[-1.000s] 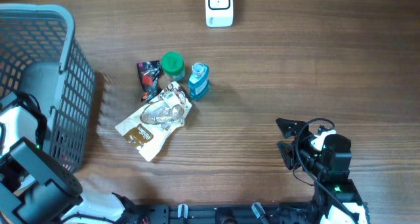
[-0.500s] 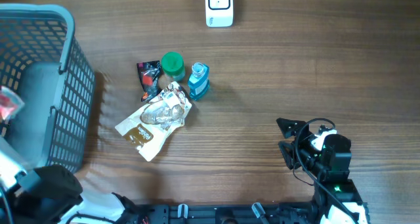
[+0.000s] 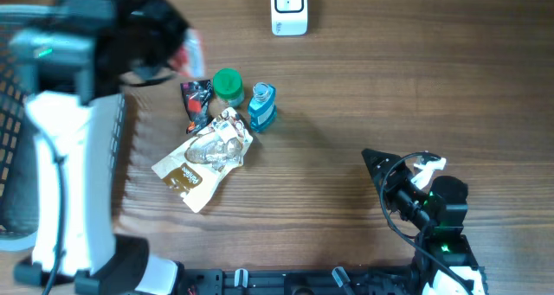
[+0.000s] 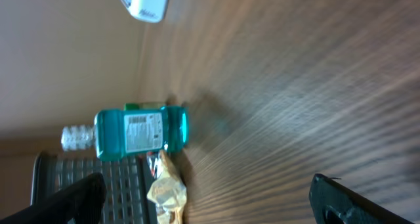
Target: Scan the item barcode
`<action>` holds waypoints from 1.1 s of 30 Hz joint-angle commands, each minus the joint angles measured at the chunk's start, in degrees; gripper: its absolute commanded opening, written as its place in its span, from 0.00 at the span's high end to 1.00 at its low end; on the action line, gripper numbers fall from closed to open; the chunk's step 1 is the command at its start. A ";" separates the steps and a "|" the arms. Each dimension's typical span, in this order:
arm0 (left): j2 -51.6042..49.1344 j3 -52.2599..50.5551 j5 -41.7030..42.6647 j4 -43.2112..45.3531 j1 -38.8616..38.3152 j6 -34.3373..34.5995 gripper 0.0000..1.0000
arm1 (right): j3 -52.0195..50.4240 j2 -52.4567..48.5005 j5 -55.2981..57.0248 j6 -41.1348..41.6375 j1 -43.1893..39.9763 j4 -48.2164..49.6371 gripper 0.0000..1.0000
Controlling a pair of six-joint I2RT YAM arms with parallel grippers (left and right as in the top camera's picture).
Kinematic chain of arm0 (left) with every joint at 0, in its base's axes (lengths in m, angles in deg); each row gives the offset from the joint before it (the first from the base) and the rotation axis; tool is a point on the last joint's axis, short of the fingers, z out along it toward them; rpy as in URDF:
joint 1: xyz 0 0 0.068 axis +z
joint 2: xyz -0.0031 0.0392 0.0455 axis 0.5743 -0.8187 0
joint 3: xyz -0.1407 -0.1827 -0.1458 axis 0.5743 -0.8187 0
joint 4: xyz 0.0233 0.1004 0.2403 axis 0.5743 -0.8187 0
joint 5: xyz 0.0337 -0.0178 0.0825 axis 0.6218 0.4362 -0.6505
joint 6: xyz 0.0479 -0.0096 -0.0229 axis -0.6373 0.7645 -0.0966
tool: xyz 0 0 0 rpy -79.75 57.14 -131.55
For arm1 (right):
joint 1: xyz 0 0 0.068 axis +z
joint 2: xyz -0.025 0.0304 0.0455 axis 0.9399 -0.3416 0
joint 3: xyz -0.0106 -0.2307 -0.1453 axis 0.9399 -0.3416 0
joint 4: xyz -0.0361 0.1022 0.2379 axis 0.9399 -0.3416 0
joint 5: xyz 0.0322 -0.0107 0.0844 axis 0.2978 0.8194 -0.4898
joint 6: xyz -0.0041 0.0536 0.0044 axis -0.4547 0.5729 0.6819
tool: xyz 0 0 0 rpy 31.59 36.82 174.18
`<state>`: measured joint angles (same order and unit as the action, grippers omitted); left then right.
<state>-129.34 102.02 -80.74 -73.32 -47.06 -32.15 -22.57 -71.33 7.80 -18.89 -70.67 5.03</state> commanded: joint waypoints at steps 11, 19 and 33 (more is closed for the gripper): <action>-16.09 0.48 -11.65 0.00 -25.90 6.99 0.96 | 28.46 0.15 -2.12 -31.30 -17.44 -34.32 0.00; -30.95 0.48 -14.25 5.14 -29.90 9.51 0.96 | 32.35 -0.98 -2.62 -32.48 -20.06 -36.74 0.00; -39.17 0.66 -14.49 5.55 -34.97 7.50 0.00 | 32.35 -0.98 -0.15 -34.69 -19.78 -37.11 0.00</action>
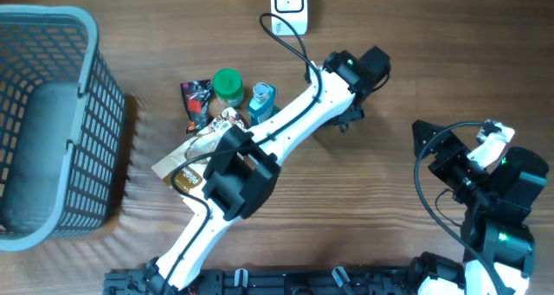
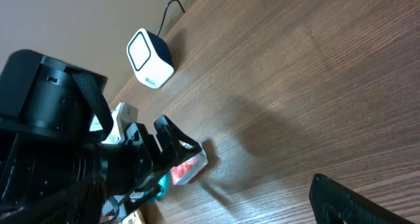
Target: Scan the item barcode
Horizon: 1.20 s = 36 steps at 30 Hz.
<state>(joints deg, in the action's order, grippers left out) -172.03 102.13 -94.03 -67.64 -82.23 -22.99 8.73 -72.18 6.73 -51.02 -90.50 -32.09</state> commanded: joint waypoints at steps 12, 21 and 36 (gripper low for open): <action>32.81 4.68 -6.78 -2.34 9.99 -7.28 0.00 | 1.05 -1.81 2.89 -10.75 4.55 -5.70 0.00; 30.25 4.20 -8.09 -9.75 20.96 -2.93 0.00 | 19.78 -28.33 0.70 -23.02 15.98 -17.25 0.00; 47.45 5.62 -19.78 -8.17 34.10 -36.92 0.00 | 52.74 -52.46 19.47 -39.54 31.12 -15.98 0.00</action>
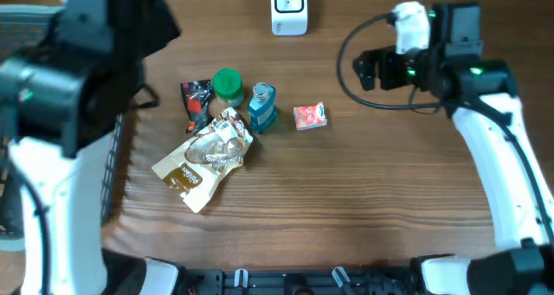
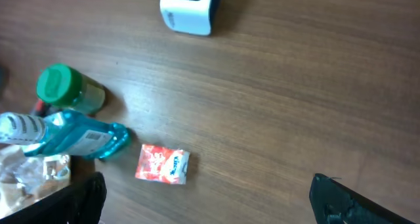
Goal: Scan the item barcode
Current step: 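Reach the right gripper to the teal mouthwash bottle and grasp it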
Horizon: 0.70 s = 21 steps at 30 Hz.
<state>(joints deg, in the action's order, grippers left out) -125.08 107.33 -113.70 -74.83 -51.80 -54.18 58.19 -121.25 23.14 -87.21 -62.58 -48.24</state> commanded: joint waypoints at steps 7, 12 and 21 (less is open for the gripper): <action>1.46 0.33 -0.13 0.37 6.82 -3.80 0.00 | 15.45 -13.11 1.11 -9.29 16.87 -4.44 0.00; 1.44 0.33 -0.11 -0.42 6.80 -2.95 0.00 | 15.54 -15.89 2.58 -14.45 23.76 -6.21 0.00; 1.44 0.31 0.98 -1.22 6.82 -2.51 0.00 | 23.43 -21.44 3.63 -11.80 32.94 -14.78 0.00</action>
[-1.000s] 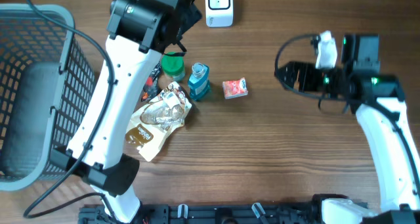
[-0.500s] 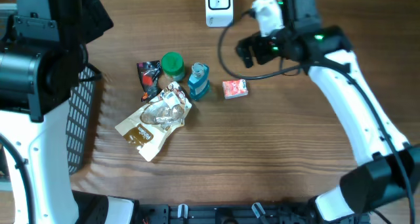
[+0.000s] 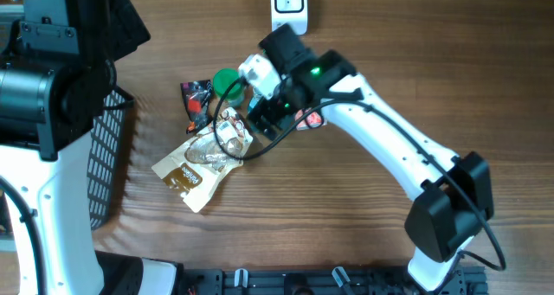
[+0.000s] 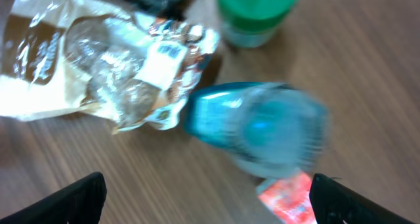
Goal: Scan the item barcode
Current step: 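Reach the right gripper to the teal mouthwash bottle and grasp it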
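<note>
My right gripper (image 3: 264,115) hangs open over the item cluster, right above the blue bottle (image 4: 262,129). In the right wrist view the bottle fills the middle between the black fingertips (image 4: 72,199). Nothing is held. A red packet (image 4: 289,199) lies just beside the bottle; overhead, the packet (image 3: 310,118) peeks out from under the arm. The white scanner (image 3: 288,5) stands at the far edge. My left arm (image 3: 52,96) looms at the left; its dark gripper end (image 3: 125,22) shows no clear fingers.
A green-capped bottle (image 3: 227,81), a dark wrapper (image 3: 194,100) and a brown-and-white bag (image 3: 201,158) crowd the blue bottle's left side. A grey mesh basket (image 3: 106,161) sits at the left edge, mostly behind the left arm.
My right gripper was open over the table's upper right; now it is over the blue bottle in the cluster. The red packet lies where it was. The left arm has shifted slightly.
At first the left gripper was near the basket with a red item at its tip, the right arm at the front right. Then the left arm reached across, holding the red packet at the table. Later the packet lay beside the bottle, left arm withdrawn. Now the right gripper hangs above the bottle.
</note>
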`<action>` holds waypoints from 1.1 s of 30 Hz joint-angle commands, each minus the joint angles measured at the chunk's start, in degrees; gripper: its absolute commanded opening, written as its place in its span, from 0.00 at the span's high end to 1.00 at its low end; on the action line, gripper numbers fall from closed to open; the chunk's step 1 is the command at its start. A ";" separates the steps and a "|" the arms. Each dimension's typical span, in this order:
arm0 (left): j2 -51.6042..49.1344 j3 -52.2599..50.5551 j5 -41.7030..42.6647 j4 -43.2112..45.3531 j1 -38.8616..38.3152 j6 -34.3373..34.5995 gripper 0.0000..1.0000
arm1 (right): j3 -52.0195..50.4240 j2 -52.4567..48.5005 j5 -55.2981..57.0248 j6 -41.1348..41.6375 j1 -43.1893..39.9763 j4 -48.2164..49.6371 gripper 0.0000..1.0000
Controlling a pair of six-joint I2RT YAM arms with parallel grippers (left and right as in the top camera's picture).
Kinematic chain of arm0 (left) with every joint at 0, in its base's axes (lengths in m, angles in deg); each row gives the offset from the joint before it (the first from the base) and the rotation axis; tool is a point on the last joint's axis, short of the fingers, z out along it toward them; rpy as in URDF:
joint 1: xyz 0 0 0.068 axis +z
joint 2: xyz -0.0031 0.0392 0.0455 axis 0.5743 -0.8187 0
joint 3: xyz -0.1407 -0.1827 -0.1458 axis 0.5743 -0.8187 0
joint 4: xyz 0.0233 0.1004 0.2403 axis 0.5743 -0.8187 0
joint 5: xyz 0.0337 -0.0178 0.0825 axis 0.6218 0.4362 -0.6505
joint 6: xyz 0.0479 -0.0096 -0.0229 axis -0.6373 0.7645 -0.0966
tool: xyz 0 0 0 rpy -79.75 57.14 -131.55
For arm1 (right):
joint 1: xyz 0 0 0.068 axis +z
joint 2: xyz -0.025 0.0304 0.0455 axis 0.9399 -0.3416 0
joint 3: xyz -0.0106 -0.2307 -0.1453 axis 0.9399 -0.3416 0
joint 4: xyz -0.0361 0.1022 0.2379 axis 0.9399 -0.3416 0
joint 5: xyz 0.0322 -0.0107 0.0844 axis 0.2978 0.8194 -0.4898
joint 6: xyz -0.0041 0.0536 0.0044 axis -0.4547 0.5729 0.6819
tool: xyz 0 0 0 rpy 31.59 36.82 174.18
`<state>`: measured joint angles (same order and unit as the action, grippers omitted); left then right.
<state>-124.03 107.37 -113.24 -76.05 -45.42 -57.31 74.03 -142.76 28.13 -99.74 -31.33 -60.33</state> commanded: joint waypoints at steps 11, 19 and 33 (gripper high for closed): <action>0.39 0.26 0.48 -0.02 0.44 0.57 0.00 | 23.80 -8.76 2.89 9.40 1.75 -17.75 0.00; 0.39 0.26 0.50 -1.07 0.44 0.59 0.00 | 29.38 -17.16 7.19 5.33 1.73 -18.95 0.00; 0.39 0.26 0.50 -1.73 0.44 0.61 0.00 | 29.35 -22.49 8.28 3.93 -0.04 -16.61 0.00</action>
<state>-124.03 107.37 -112.85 -77.71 -45.42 -57.31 102.65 -162.32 37.31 -95.21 -31.31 -76.89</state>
